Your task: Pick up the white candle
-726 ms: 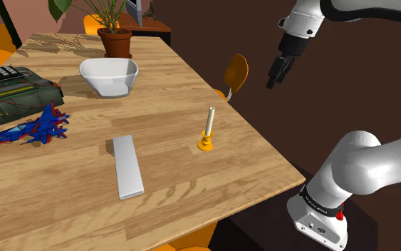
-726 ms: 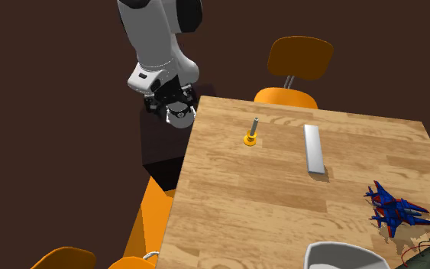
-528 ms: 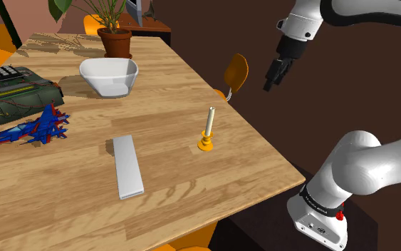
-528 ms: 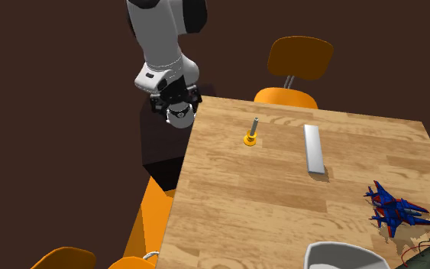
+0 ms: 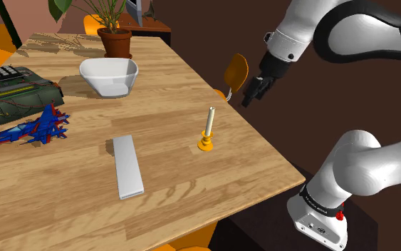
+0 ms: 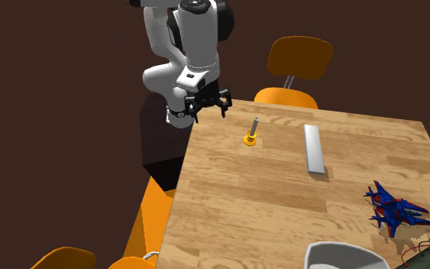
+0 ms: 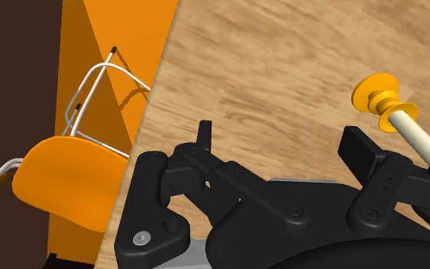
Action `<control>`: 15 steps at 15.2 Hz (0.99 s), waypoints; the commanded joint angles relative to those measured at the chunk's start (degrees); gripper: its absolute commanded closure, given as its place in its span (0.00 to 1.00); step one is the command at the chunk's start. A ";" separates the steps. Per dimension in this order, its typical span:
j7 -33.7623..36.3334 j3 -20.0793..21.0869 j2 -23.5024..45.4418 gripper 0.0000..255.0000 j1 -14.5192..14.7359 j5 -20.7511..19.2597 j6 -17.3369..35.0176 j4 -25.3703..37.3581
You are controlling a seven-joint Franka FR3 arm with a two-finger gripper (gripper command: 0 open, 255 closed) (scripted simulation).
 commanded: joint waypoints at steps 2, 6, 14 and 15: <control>4.86 4.70 0.61 0.00 0.76 1.94 5.86 -1.72; 11.58 11.69 3.19 0.00 1.01 3.67 13.81 -2.59; 21.68 22.78 9.26 0.00 -1.33 3.64 25.71 -2.37; 21.80 23.06 9.45 0.00 -1.33 3.73 26.53 -2.99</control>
